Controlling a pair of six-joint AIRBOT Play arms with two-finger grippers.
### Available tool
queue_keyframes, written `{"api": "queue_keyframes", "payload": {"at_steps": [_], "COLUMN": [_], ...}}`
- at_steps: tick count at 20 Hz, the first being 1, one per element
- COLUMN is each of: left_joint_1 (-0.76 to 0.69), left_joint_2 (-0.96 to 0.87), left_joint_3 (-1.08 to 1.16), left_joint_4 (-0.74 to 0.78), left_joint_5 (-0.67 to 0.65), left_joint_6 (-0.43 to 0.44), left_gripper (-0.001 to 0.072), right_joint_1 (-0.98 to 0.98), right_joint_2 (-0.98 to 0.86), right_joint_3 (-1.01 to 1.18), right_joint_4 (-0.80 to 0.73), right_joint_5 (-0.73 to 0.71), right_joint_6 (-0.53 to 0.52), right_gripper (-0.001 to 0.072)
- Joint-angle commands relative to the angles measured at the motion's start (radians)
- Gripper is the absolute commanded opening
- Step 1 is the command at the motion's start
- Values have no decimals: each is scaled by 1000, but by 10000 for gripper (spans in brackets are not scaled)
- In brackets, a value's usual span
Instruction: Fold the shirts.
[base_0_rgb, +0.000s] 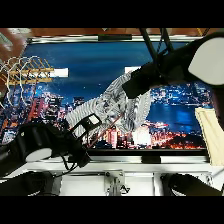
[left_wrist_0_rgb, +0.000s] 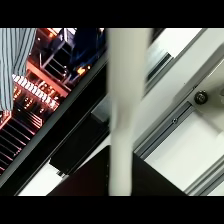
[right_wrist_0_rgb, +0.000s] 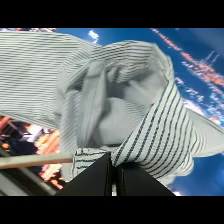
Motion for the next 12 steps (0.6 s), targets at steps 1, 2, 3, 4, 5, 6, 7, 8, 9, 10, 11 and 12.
{"api": "queue_keyframes", "payload": {"at_steps": [1, 2, 3, 4, 5, 6, 7, 8, 9, 10, 11, 12], "left_joint_1": [66, 77, 87, 96, 103, 106, 105, 105, 105, 105, 105, 105], "left_joint_2": [-9, 5, 21, 40, 53, 63, 67, 66, 60, 51, 39, 22], "left_joint_3": [21, 37, 52, 68, 79, 88, 90, 90, 90, 90, 90, 90], "left_joint_4": [-59, -47, -34, -21, -17, -19, -28, -40, -52, -63, -68, -67], "left_joint_5": [-67, -108, -136, -167, -200, -237, -269, -273, -264, -249, -233, -208], "left_joint_6": [125, 149, 165, 192, 224, 271, 343, 385, 414, 439, 460, 484], "left_gripper": [56, 56, 56, 56, 56, 56, 56, 56, 56, 55, 56, 55], "right_joint_1": [62, 61, 53, 48, 40, 40, 40, 40, 41, 41, 41, 41], "right_joint_2": [27, 35, 38, 39, 38, 37, 36, 35, 35, 34, 34, 34], "right_joint_3": [1, 1, 1, 1, 1, 1, 1, 1, 1, 1, 1, 1], "right_joint_4": [-293, -354, -401, -422, -425, -427, -426, -421, -417, -417, -415, -414], "right_joint_5": [33, 56, 76, 88, 89, 80, 57, 29, 6, -8, -14, -15], "right_joint_6": [11, 18, 20, 19, 19, 17, 14, 6, 1, -6, -17, -29], "right_gripper": [82, 82, 82, 82, 82, 82, 82, 82, 82, 82, 82, 82]}}
